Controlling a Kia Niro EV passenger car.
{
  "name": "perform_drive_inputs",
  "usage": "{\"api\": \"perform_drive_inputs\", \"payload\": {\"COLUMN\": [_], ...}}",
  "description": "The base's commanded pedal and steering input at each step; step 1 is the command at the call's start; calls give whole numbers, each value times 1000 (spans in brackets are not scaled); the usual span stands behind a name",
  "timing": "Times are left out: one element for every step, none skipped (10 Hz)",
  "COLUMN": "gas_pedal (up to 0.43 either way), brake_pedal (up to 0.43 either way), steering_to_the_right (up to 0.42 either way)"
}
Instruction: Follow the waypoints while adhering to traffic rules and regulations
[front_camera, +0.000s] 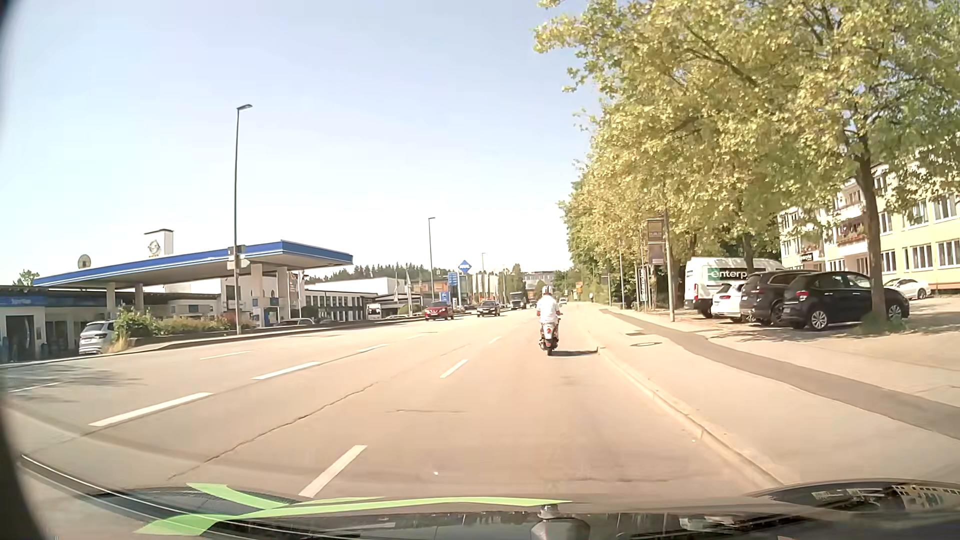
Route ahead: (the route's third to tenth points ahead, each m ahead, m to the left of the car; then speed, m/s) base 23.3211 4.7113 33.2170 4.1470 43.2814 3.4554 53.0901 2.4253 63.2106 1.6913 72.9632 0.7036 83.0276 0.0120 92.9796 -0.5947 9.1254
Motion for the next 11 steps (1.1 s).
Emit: {"api": "perform_drive_inputs", "payload": {"gas_pedal": [150,150,150,150,150,150,150,150,150,150,150], "brake_pedal": [0,0,0,0,0,0,0,0,0,0,0], "steering_to_the_right": [11,11,11,11,11,11,11,11,10,10,8]}}
